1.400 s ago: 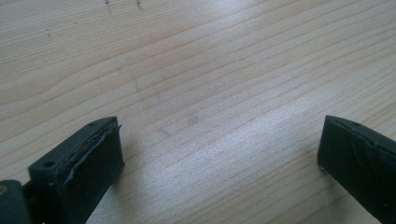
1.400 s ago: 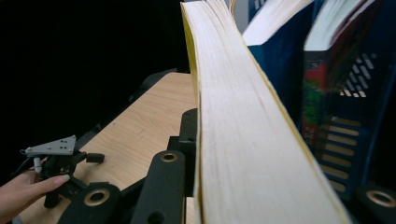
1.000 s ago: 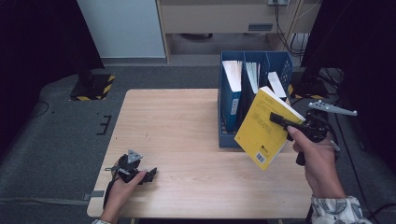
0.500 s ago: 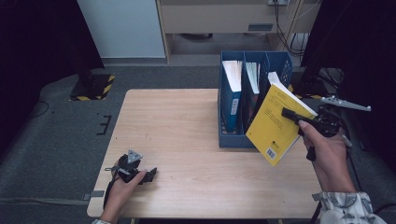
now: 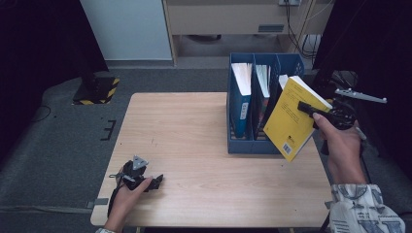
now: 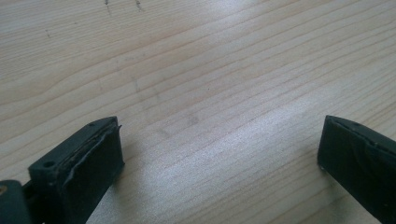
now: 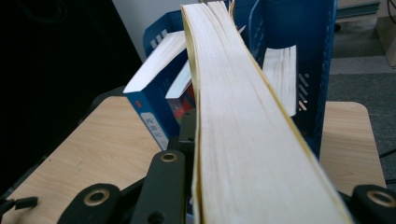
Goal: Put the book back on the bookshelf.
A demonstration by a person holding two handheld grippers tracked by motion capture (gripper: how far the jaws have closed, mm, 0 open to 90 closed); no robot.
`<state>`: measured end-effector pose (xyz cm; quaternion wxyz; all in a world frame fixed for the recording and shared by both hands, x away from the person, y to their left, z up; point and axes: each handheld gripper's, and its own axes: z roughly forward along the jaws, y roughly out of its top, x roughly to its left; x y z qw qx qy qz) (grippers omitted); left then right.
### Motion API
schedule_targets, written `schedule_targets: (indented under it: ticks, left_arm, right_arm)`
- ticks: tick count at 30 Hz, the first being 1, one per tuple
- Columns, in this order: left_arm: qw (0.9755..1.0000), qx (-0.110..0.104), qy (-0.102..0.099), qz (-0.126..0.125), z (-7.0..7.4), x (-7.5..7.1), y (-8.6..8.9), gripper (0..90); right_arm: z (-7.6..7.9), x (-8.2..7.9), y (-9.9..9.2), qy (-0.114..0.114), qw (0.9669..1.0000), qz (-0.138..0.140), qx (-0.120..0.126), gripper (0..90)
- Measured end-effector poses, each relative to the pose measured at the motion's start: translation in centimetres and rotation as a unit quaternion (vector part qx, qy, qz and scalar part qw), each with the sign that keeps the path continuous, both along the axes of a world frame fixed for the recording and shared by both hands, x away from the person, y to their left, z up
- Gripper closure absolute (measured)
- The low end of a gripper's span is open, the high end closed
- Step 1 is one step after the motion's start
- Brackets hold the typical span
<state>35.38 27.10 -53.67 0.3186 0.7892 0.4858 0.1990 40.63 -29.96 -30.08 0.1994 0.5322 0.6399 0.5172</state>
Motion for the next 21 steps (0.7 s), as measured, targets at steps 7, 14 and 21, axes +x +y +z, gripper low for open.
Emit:
schedule_targets:
  ticks: [7,14,21]
  left_arm:
    - [1.0000,0.000,0.000,0.000,0.0,0.0,0.0,0.0]
    - [1.0000,0.000,0.000,0.000,0.0,0.0,0.0,0.0]
    - [1.0000,0.000,0.000,0.000,0.0,0.0,0.0,0.0]
  right_arm:
    - [-0.2,1.2,0.2,0.007,0.9999,-0.010,-0.004,75.0]
    - [-0.5,2.1,0.8,0.010,0.9998,-0.016,-0.011,75.0]
    - [-0.6,2.8,1.1,0.011,0.9997,-0.022,-0.009,75.1]
